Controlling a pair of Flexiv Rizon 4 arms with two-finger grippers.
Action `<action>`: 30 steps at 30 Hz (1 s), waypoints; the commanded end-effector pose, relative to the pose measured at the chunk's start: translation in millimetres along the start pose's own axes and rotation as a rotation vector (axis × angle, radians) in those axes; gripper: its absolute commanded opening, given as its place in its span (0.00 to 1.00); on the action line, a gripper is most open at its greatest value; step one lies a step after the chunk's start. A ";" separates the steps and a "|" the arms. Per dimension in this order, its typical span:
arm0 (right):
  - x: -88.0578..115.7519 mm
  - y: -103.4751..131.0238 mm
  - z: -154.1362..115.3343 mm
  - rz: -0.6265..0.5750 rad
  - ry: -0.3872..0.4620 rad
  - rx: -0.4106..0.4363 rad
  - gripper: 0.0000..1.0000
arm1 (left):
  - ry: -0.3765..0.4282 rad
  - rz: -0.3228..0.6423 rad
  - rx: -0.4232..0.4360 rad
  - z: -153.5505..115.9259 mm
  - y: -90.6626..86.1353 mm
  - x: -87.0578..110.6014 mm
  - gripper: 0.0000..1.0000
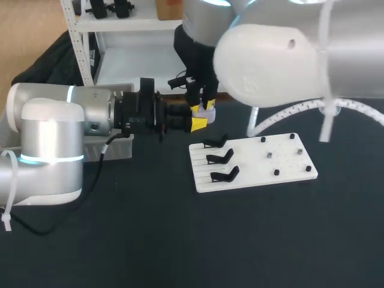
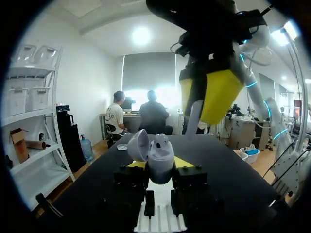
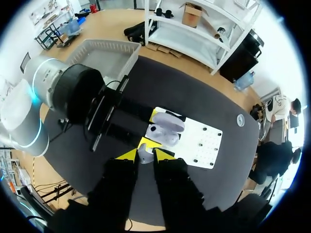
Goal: Pick up each earbud case from the left stands, insert the matching earbuds, close the lid, and place the case in the box.
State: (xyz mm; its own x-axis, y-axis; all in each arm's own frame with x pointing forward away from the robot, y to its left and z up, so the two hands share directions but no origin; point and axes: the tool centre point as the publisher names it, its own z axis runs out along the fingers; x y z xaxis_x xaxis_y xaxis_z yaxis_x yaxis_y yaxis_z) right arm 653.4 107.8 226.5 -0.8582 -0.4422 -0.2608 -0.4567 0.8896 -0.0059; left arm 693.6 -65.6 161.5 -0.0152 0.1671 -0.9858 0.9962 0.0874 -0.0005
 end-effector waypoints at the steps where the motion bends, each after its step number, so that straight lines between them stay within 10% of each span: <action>1: -10.1 1.3 3.7 -0.002 0.025 0.009 0.00 | -0.001 0.001 -0.004 0.2 -1.0 0.5 0.00; 30: -17.8 -11.6 19.3 -0.027 0.050 0.071 0.00 | -0.001 0.001 -0.004 0.2 -1.0 0.5 0.00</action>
State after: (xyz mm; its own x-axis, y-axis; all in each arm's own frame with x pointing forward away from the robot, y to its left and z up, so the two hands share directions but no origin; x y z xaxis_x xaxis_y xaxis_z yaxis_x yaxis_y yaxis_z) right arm 676.1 105.3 213.4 -0.8558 -0.4699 -0.2163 -0.4646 0.8821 -0.0777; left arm 693.6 -65.6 161.5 -0.0152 0.1671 -0.9858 0.9962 0.0874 -0.0005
